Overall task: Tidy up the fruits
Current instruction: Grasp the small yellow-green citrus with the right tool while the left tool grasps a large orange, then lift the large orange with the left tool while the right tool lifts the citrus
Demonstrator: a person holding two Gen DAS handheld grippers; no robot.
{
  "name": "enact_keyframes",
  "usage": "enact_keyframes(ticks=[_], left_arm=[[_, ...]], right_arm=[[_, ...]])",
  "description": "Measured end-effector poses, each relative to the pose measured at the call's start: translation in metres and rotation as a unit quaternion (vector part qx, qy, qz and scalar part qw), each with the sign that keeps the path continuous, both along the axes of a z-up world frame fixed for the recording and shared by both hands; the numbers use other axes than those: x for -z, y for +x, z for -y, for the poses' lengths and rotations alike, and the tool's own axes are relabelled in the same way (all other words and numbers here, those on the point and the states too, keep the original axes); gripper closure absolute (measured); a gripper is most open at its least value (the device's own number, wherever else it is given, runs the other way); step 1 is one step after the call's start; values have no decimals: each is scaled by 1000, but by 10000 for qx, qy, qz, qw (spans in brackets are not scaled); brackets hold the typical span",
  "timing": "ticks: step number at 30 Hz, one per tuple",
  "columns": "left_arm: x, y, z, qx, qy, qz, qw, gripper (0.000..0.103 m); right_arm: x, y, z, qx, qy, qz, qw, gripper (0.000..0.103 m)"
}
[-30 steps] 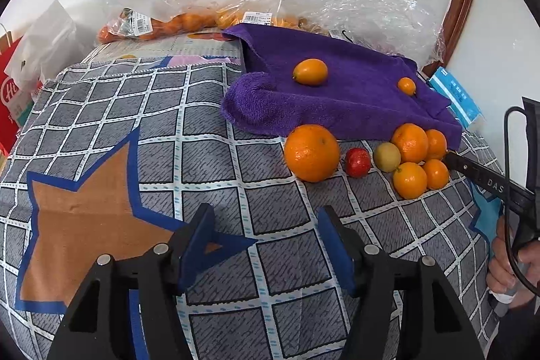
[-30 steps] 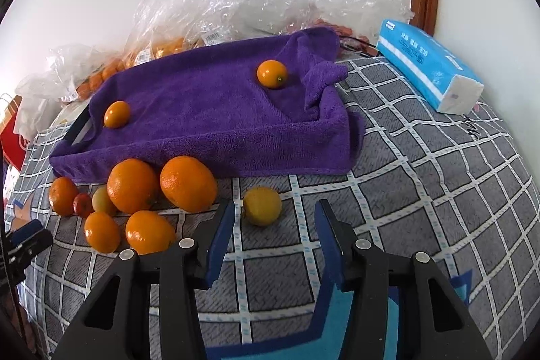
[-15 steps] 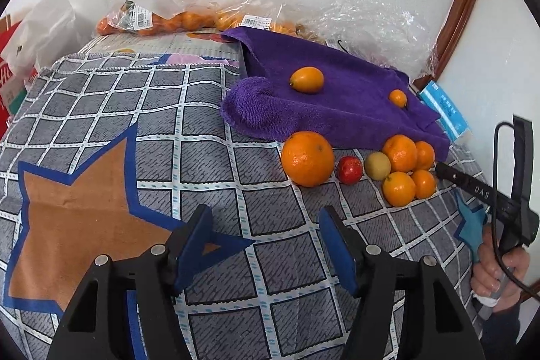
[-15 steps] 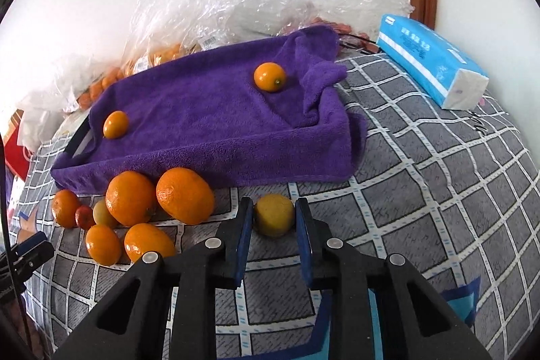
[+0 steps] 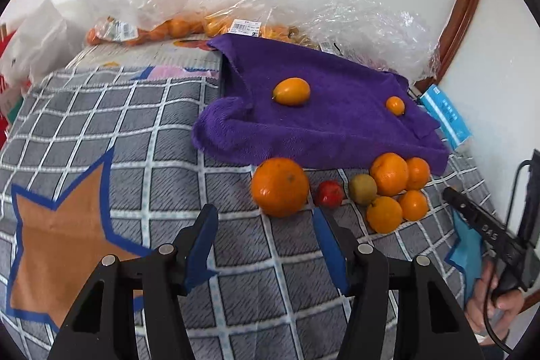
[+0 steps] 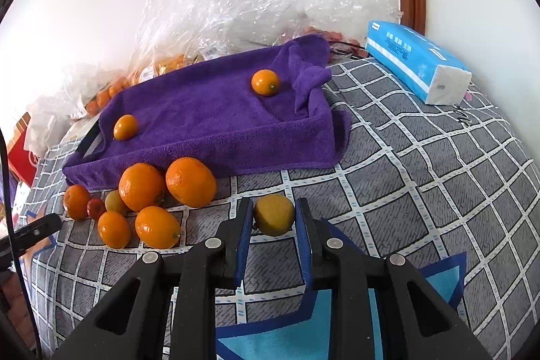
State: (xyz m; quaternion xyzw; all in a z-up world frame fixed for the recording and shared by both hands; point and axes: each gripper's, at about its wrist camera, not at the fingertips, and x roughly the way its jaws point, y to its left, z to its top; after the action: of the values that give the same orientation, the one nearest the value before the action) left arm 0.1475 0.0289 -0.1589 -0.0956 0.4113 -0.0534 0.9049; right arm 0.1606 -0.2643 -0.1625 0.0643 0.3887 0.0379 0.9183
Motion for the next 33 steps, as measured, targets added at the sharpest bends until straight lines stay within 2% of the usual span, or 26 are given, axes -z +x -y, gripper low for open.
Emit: enact_keyframes(ticks=[2, 5, 8, 11, 16, 20, 25, 30, 33], left_arm=[[2, 6, 6, 2, 206, -31, 9998, 49], [3, 13, 13, 101, 198, -18, 9998, 50], [4, 19, 20, 30, 397, -10, 9992, 50], [9, 27, 21, 18, 380, -110, 9992, 63], [7, 23, 16, 72, 328, -122, 9994, 64], [-2, 2, 4, 86, 170, -177, 9997, 64], [4, -14, -3, 120, 257, -330, 9991, 64], [10, -13, -4, 37, 197, -79, 9998, 59], [10, -13, 1, 23, 359, -10, 9994, 59]], right_arm=[[0, -2, 2, 18, 49, -8, 10000, 78], [-1, -4, 3, -35, 122, 24, 9999, 78], [-1, -4, 2, -83, 157, 16, 9998, 78], [-1, -3, 2, -98, 198, -5, 9998, 78], [-1, -2, 5, -90, 296, 18, 9995, 78], [-2, -3, 6, -105, 355, 52, 9993, 78], [-3, -3, 2, -241, 344, 30, 9991, 78], [-1, -1, -7, -407, 200, -61, 9990, 78], [2, 1, -12, -506, 76, -145, 9986, 78]])
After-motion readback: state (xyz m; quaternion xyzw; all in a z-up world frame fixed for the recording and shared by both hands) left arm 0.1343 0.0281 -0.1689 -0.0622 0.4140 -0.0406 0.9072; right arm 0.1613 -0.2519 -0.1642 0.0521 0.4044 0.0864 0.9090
